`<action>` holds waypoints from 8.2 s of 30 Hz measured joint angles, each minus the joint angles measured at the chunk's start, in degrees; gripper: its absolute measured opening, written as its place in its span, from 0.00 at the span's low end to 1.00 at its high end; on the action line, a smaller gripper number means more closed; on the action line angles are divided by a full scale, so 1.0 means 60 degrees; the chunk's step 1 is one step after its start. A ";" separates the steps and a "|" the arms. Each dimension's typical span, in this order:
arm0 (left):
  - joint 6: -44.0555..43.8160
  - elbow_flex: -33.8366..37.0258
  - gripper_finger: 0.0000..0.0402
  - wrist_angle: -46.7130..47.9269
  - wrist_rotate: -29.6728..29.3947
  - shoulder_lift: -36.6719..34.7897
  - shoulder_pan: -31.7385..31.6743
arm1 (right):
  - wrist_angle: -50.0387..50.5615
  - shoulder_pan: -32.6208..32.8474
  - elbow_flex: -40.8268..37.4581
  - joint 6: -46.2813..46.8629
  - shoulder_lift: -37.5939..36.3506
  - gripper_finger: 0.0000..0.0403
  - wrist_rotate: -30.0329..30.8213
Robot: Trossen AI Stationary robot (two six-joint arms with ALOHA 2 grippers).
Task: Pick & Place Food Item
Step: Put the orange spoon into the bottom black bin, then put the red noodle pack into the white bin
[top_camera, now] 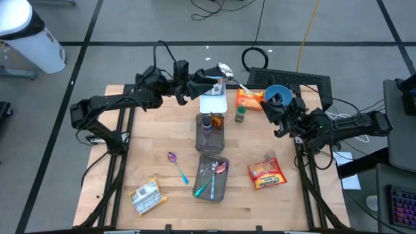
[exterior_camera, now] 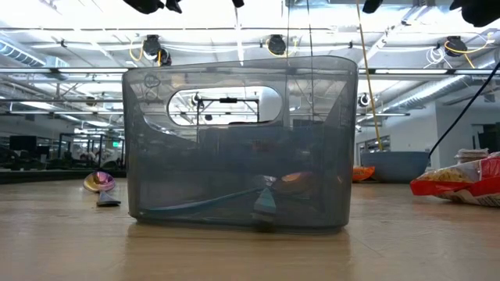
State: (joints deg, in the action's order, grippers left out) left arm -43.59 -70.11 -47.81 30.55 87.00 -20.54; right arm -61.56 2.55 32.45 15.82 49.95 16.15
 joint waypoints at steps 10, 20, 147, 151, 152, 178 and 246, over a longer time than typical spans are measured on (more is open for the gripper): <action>0.0222 0.0000 0.48 0.0109 -0.0393 0.0000 -0.0065 | 0.0111 0.0007 0.0000 0.0405 0.0130 0.00 -0.0258; 0.0244 0.0004 0.48 0.0109 -0.0521 0.0000 -0.0090 | 0.0092 0.0011 0.0000 0.1008 0.0715 0.00 -0.0544; -0.4118 -0.4583 0.02 1.4863 0.0180 0.4515 0.3300 | 0.8327 -0.0120 0.0000 0.0240 -0.4364 0.57 0.0045; -0.3985 -0.4597 0.02 1.4845 0.0302 0.4579 0.3111 | 0.8336 -0.0120 0.0000 0.0213 -0.4364 0.56 0.0045; -0.3977 -0.4597 0.02 1.4866 0.0330 0.4613 0.3070 | 0.8352 -0.0120 0.0000 0.0211 -0.4364 0.56 0.0045; -0.3892 -0.4589 0.02 1.5108 0.0787 0.5192 0.3305 | 0.8521 -0.0124 0.0000 0.0173 -0.4364 0.56 0.0358; -0.3165 -0.4816 0.31 1.4802 0.0336 0.3851 0.2746 | 0.8910 -0.0120 0.0000 0.0428 -0.4368 0.54 0.0293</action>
State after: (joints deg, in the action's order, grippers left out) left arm -62.58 -99.00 41.00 32.56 110.11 -4.06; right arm -8.10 1.82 32.45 18.39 23.75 17.91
